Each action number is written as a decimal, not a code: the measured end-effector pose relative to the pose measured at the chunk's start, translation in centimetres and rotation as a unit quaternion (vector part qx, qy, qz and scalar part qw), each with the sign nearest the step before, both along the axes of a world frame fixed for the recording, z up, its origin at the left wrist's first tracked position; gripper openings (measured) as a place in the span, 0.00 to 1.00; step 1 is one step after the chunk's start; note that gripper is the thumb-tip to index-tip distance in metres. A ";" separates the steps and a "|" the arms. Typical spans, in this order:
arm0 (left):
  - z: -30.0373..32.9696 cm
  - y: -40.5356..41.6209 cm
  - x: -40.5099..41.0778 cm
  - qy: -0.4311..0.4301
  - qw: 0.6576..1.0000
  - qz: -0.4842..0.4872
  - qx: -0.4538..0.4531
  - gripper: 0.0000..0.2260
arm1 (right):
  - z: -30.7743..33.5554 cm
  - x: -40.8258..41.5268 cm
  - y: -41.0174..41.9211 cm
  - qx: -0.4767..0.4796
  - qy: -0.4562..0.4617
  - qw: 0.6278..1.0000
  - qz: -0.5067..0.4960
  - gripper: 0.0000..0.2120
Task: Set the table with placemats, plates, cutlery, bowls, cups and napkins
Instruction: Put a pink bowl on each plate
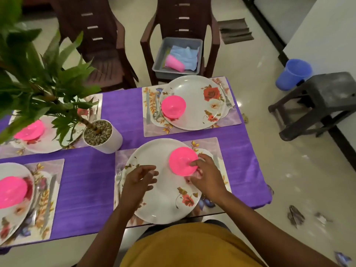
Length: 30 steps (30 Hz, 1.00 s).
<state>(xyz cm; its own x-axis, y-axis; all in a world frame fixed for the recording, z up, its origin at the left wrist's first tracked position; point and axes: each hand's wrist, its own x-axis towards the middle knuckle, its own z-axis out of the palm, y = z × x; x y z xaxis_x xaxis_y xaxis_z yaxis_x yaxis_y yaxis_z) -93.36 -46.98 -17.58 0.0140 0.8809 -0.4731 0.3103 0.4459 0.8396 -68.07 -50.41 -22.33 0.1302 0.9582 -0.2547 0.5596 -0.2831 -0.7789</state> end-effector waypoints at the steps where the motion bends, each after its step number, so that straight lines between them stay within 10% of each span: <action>1: 0.1 0.1 0.4 -0.012 1.000 0.008 0.009 0.08 | 0.4 0.5 -0.2 0.000 -0.002 1.000 0.004 0.23; 30: 0.3 -0.9 25.5 -0.111 0.991 -0.080 -0.006 0.07 | 4.0 23.1 -5.0 0.039 0.062 0.985 -0.157 0.07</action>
